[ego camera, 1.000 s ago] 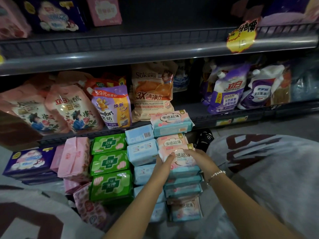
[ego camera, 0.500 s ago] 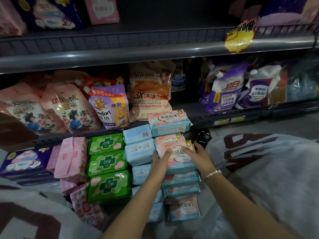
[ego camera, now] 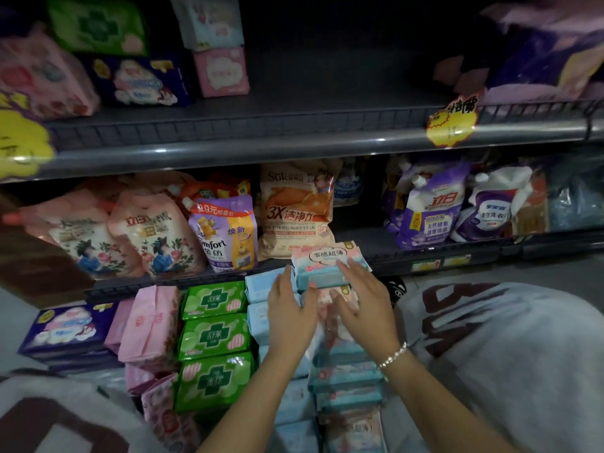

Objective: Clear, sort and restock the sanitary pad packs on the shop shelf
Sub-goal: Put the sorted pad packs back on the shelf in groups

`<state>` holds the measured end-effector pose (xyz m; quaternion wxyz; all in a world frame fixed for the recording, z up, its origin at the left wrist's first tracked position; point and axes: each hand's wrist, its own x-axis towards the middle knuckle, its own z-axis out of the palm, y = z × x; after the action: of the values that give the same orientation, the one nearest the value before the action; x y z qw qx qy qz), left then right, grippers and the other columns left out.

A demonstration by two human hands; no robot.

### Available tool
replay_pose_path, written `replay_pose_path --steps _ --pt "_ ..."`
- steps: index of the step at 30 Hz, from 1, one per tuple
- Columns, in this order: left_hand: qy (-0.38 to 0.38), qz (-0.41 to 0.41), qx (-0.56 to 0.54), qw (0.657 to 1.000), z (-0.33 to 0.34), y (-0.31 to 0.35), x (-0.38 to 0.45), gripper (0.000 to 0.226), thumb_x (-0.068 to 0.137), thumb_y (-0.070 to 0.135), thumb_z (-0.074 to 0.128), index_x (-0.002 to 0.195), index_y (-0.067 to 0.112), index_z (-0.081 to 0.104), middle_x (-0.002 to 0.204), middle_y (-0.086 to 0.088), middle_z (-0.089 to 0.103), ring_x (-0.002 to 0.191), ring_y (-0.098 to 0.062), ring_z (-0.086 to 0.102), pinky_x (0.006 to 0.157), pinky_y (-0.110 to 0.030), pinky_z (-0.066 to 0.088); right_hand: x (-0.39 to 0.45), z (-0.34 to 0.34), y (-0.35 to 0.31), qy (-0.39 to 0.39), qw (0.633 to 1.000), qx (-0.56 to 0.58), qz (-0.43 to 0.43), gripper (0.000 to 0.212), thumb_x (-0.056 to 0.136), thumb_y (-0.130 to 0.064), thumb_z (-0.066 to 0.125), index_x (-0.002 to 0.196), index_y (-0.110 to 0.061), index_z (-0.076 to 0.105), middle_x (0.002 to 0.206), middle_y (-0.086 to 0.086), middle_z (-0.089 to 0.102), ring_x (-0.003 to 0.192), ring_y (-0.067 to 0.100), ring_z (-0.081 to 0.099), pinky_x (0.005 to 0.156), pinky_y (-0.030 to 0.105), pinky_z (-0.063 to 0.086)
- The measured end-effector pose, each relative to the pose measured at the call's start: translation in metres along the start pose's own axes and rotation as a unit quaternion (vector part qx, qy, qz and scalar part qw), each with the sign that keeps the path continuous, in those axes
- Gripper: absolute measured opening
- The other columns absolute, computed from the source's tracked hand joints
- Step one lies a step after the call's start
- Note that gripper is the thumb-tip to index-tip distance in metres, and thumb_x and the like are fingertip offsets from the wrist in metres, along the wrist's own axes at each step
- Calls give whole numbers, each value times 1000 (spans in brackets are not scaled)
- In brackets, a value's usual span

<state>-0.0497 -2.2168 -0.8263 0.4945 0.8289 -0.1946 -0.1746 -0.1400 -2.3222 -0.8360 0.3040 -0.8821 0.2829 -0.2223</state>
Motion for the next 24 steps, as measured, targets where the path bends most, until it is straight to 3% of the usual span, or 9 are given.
replay_pose_path --steps 3,8,15,20,24 --pt "44 95 101 989 -31 24 16 65 96 48 38 151 16 26 157 -11 23 145 -27 20 118 -42 21 28 -7 -24 45 994 -50 -81 53 89 -45 46 138 -24 52 142 5 52 132 24 47 108 45 38" --pt "108 158 199 961 -94 67 54 80 84 59 19 152 17 24 158 -11 21 146 -28 15 118 -45 15 97 -24 -72 72 977 -87 -179 53 89 -42 47 138 -22 52 142 4 52 132 21 47 106 37 34" --pt "174 201 230 936 -161 126 130 54 100 38 42 148 16 33 152 -8 34 141 -25 27 112 -41 23 204 -37 -145 84 963 -117 -229 54 89 -46 43 136 -22 54 138 4 56 126 22 54 101 36 42" --pt "202 202 268 920 -191 157 197 55 100 39 39 149 19 27 150 -3 34 139 -21 27 109 -36 22 279 -26 -175 74 954 -155 -247 58 89 -49 38 135 -19 55 135 7 58 121 25 59 95 39 47" --pt "211 194 296 911 -204 168 258 57 101 39 38 151 15 22 151 -6 31 139 -23 28 111 -37 22 339 -13 -186 63 953 -162 -249 64 89 -52 39 143 -18 45 147 8 46 131 28 49 103 42 40"
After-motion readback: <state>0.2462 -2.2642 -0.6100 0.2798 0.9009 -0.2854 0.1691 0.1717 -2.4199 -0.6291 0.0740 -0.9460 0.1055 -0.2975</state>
